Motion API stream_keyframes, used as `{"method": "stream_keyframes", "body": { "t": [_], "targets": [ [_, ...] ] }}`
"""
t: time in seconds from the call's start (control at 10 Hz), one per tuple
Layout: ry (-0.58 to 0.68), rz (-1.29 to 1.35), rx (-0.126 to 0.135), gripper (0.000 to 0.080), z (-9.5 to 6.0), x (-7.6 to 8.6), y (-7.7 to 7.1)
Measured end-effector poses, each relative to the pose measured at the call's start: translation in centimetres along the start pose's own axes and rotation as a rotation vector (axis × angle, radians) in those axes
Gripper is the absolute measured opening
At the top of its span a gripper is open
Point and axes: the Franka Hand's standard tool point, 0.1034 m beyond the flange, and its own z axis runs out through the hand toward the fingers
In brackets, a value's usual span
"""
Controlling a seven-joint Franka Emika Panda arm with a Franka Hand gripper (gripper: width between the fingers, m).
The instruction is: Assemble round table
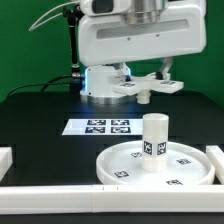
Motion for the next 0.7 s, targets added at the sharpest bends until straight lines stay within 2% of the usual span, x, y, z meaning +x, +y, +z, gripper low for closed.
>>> {"method": "stream_keyframes", "body": {
  "t": [0.3,0.4,0.6,0.7],
  "targets": [
    [-0.003,0.002,-0.001,0.0446,0.2,0.0,0.1],
    [-0.003,-0.007,-0.004,0.0446,0.5,0.7,-0.1],
    [0.018,-0.029,-0.008,0.0446,0.0,2.7,-1.0],
    [0.015,-0.027,-0.008,0.0446,0.3,2.7,-0.8]
  ]
}}
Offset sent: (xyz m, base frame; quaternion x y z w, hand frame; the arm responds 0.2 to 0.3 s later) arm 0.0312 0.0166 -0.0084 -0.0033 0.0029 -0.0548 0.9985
